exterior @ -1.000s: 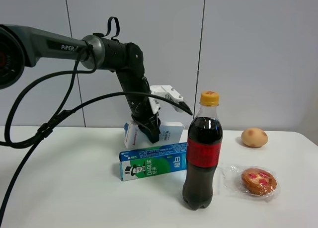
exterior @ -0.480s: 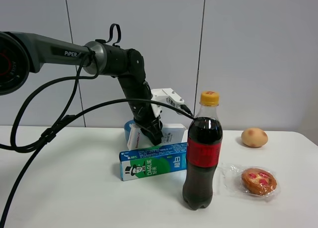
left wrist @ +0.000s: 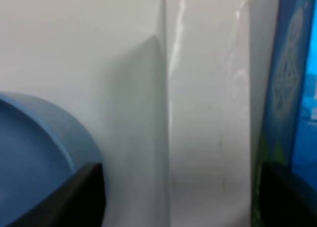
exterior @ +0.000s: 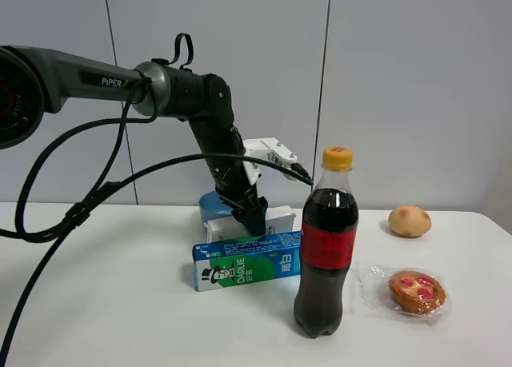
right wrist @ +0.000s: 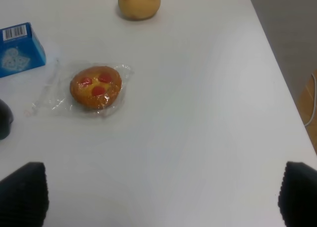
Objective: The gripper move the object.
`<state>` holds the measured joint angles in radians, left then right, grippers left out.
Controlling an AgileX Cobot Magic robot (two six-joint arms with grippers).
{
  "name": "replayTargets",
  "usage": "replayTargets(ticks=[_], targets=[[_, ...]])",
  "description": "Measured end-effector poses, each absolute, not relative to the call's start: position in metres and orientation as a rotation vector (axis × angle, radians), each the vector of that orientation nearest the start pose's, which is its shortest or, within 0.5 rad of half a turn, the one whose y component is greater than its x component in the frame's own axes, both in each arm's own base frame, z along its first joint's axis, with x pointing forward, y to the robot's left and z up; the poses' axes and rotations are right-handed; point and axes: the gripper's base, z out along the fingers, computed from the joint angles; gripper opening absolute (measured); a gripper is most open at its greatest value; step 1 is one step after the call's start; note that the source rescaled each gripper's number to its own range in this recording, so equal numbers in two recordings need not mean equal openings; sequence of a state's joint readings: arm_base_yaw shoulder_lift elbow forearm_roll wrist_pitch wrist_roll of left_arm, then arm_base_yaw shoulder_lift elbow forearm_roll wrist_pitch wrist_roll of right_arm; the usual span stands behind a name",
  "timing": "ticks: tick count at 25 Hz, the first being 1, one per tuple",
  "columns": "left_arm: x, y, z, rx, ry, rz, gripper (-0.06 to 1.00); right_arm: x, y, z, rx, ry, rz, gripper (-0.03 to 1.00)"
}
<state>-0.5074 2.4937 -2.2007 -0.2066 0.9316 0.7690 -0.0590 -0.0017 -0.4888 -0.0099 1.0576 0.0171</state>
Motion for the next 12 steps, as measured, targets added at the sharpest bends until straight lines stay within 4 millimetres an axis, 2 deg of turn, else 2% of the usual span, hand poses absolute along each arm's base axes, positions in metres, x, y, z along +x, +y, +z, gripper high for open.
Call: replayTargets(ticks=[8, 10, 12], targets=[[0.459, -0.273, 0.184, 1.471, 2.176, -0.176, 0.56, -0.004, -0.001, 0.274, 0.078, 2.049, -0.038, 1.0], [0.458, -0.272, 0.198, 1.451, 2.16, -0.175, 0.65, -0.004, -0.001, 0.274, 0.078, 2.049, -0.038, 1.0], [0.455, -0.271, 0.216, 1.413, 2.148, -0.179, 0.83, -0.004, -0.001, 0.274, 0.078, 2.049, -0.038, 1.0]])
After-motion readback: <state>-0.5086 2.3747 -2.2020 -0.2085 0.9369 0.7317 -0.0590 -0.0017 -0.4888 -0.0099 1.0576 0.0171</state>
